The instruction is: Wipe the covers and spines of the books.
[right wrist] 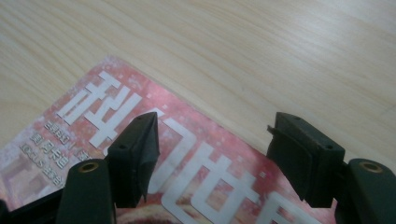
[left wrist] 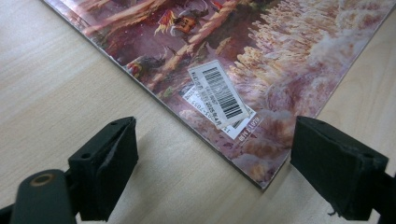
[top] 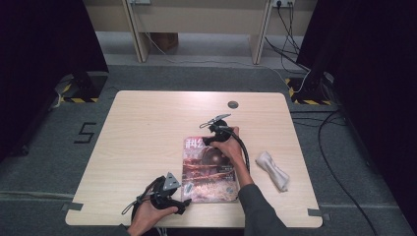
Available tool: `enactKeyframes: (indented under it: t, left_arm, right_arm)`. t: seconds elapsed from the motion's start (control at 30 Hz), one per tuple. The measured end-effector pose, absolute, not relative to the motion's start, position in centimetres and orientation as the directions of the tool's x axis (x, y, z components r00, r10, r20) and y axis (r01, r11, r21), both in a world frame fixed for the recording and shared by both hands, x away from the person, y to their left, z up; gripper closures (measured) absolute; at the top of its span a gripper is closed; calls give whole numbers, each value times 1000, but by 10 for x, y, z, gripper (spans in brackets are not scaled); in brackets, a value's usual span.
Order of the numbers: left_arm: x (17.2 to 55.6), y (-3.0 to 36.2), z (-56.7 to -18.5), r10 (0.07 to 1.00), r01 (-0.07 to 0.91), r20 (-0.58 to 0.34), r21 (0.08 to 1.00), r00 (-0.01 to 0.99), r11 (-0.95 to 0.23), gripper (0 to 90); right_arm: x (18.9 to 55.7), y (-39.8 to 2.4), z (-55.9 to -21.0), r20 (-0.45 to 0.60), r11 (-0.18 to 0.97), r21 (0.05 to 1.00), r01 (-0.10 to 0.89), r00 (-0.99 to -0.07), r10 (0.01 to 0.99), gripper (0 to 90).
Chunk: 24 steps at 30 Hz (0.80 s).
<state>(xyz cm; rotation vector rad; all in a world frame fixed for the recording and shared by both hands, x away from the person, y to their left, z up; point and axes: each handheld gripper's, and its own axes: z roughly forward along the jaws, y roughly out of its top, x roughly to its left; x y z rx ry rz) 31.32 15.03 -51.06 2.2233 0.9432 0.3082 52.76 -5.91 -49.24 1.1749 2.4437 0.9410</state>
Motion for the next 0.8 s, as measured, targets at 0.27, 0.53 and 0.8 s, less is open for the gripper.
enactKeyframes:
  t: [0.27, 0.53, 0.8]
  left_arm:
    - [313, 152, -511, 713, 545, -40, 674, 700, -498, 117]
    - [319, 171, -507, 735, 575, -26, 642, 677, -507, 101]
    - [331, 196, -506, 796, 610, 14, 634, 606, -476, 92]
  right_arm:
    - [526, -57, -502, 36, 449, 658, 604, -621, 783, 313]
    - [510, -80, -501, 37, 458, 647, 609, -625, 780, 297]
    - [482, -112, -499, 32, 491, 630, 602, -651, 758, 287]
